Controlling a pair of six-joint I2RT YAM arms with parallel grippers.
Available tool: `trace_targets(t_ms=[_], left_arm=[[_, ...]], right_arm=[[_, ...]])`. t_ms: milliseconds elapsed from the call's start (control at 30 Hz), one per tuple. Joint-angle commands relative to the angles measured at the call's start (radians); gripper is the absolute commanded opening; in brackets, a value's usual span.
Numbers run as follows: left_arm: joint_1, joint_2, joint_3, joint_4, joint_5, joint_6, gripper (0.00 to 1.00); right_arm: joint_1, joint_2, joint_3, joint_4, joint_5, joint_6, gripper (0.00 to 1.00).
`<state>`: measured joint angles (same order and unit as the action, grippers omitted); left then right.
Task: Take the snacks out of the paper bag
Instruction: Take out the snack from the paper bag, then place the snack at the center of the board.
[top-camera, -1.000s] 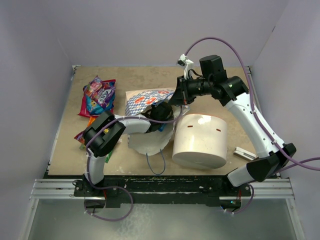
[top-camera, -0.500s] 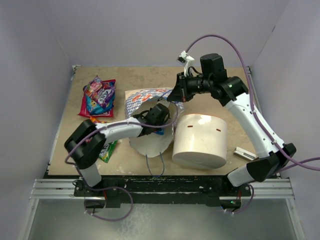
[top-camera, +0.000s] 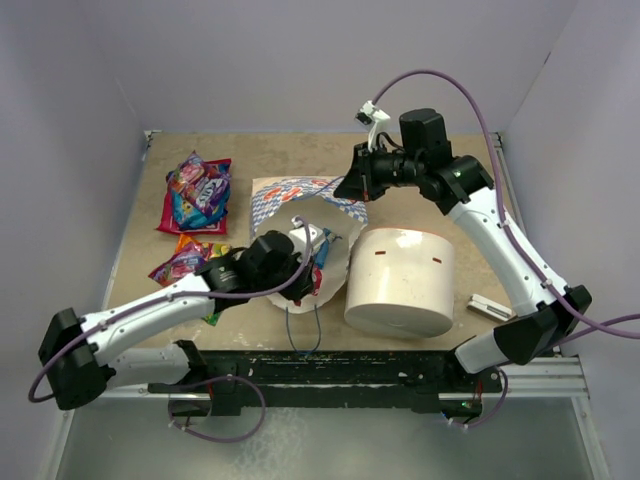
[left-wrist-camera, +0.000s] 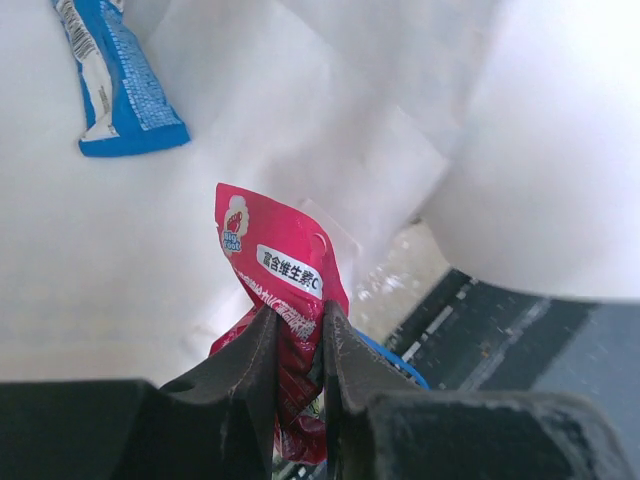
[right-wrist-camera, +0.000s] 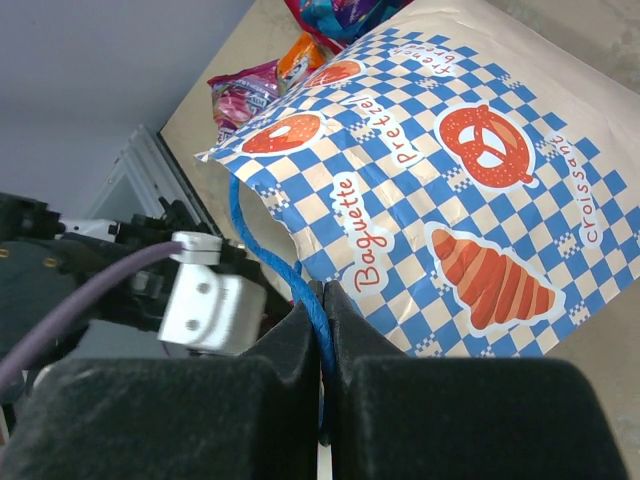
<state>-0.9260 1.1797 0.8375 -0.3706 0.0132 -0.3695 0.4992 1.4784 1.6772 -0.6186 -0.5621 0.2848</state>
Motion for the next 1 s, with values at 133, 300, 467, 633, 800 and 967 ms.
trace_targets(t_ms=[133,300,467,633,800,967], left_arm=[[-0.003,-0.258,0.168,-0.153,0.148,-0.126,0.0],[-0.003,-0.215,0.502,-0.3,-0.035,-0.028,0.0],[-0.003,-0.037,0.827,-0.444,-0.404,0.128,0.0],[0.022,0.008,0.849,-0.258,-0.818,0.242,0.0],[0.216,-0.009,0.773,-0.179,-0.821,0.191,0.0],[0.436,0.086,0.778,-0.44,-0.682,-0.003,0.0]], right_arm=[[0.002,0.011,-0.021,0.075,-0.022,0.023,0.0],[0.002,-0.003,-0.031,0.08,-0.02,0.018,0.0],[0.002,-0.023,-0.052,0.085,-0.021,0.019,0.0],[0.002,-0.04,-0.053,0.084,-0.013,0.016,0.0],[0.002,-0.048,-0.056,0.084,-0.01,0.013,0.0],[0.002,-0.055,-0.059,0.084,-0.004,0.011,0.0]])
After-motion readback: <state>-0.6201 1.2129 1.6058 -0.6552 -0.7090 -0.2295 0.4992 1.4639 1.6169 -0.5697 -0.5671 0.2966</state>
